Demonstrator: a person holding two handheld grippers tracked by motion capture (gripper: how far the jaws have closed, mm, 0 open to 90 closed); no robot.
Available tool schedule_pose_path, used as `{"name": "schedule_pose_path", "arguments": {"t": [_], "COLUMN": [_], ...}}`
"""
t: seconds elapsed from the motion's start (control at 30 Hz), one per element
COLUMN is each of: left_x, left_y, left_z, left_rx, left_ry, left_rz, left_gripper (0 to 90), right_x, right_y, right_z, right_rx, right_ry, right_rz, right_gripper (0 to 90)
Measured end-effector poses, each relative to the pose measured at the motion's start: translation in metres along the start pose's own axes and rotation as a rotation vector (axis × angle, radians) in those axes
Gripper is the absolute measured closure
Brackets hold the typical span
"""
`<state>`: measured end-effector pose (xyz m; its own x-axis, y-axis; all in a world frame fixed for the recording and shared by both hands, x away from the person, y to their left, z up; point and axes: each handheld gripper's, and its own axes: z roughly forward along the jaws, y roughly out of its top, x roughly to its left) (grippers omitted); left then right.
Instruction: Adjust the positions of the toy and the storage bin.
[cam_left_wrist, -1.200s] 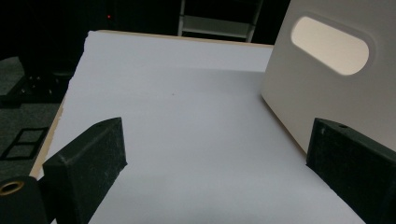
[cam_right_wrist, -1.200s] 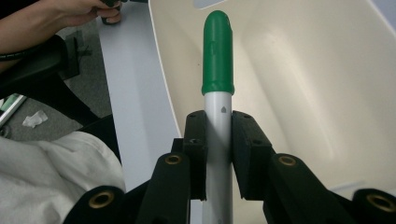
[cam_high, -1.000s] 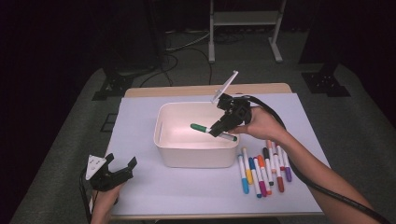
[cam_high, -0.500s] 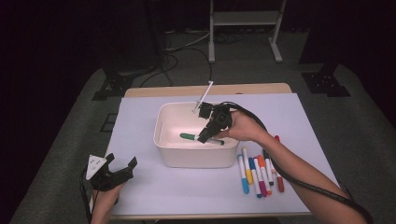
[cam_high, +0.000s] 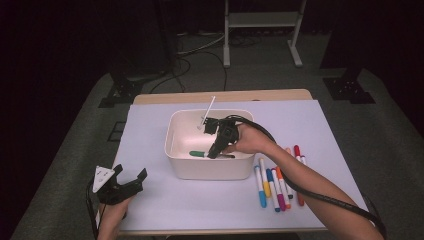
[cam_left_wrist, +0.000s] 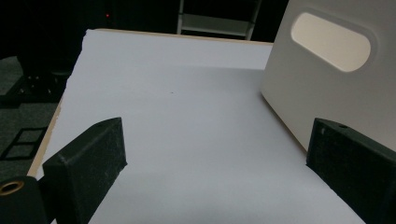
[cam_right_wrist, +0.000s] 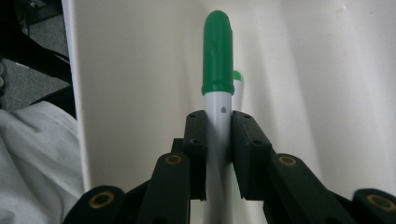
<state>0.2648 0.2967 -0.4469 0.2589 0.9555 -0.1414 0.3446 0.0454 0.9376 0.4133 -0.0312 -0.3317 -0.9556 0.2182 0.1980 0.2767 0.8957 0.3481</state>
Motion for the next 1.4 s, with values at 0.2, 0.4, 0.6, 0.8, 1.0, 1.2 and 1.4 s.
{"name": "schedule_pose_path", "arguments": {"t": [0.2,0.4,0.6,0.8,1.0,1.2,1.4], "left_x": [0.001,0.001,0.003,0.003,0.003,0.004,0.004], "left_y": [0.0,0.0,0.0,0.0,0.0,0.0,0.0], "left_z": [0.0,-0.001,-0.002,-0.002,-0.002,-0.003,-0.003], "left_rx": [-0.003,-0.003,-0.007,-0.007,-0.007,-0.011,-0.015], "left_ry": [0.002,0.003,0.007,0.009,0.008,0.004,-0.002], "left_rz": [-0.001,0.002,-0.008,-0.006,-0.007,-0.017,-0.026], "left_gripper": [3.4,3.4,3.4,3.4,3.3,3.4,3.4], "right_x": [-0.002,-0.001,0.0,0.001,0.0,-0.002,0.002], "right_y": [0.003,0.006,0.008,0.009,0.009,-0.003,-0.03], "right_z": [0.009,0.017,0.024,0.026,0.022,-0.004,-0.047], "right_rx": [0.034,0.064,0.088,0.096,0.09,-0.019,-0.169], "right_ry": [0.0,-0.002,-0.004,-0.012,-0.023,-0.01,-0.002], "right_rz": [-0.004,-0.006,-0.009,-0.028,-0.023,0.022,0.058], "right_gripper": [75.8,75.8,75.8,74.3,69.1,69.0,68.4]}}
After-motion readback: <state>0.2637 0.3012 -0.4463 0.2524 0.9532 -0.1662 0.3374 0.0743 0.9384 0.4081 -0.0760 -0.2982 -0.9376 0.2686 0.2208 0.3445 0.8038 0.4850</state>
